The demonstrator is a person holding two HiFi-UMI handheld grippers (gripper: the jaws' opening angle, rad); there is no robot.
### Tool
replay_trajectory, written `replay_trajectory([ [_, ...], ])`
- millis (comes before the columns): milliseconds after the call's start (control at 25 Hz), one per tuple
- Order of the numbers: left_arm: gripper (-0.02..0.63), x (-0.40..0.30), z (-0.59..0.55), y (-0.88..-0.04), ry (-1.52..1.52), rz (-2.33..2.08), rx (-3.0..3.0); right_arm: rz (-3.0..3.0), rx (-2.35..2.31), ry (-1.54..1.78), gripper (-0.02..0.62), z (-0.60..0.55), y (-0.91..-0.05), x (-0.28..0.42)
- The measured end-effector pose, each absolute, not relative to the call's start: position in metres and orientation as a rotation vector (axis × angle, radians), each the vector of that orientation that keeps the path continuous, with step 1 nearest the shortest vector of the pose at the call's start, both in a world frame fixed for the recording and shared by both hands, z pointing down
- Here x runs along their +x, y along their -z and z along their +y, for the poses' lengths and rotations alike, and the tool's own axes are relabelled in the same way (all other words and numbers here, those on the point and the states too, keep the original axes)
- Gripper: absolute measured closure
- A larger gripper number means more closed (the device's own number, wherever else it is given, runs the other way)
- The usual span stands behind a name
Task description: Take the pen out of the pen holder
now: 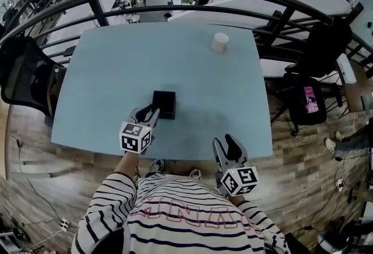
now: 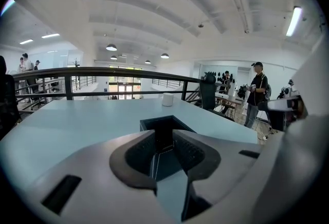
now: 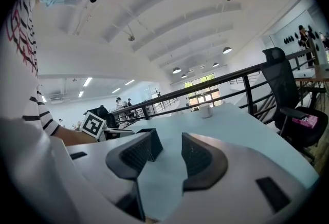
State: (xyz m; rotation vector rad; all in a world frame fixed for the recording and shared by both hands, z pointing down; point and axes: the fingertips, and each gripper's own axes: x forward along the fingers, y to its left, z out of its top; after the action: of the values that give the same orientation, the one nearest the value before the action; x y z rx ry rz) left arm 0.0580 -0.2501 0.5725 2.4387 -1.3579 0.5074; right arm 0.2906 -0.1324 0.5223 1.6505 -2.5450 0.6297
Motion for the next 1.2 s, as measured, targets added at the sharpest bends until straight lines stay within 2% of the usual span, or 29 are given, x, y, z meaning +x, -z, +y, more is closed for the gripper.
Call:
replay_trajectory([
  [480, 0.529, 0.072, -0.259, -0.578, -0.597, -1.305, 2.444, -2.528, 1.694, -0.643, 0.403, -0.128, -0.524, 0.297],
  [1200, 0.538, 0.096, -0.265, -0.58, -0.712, -1.223, 2.514, -2.503, 1.758, -0.676, 0.408, -0.124, -0.528, 0.304],
])
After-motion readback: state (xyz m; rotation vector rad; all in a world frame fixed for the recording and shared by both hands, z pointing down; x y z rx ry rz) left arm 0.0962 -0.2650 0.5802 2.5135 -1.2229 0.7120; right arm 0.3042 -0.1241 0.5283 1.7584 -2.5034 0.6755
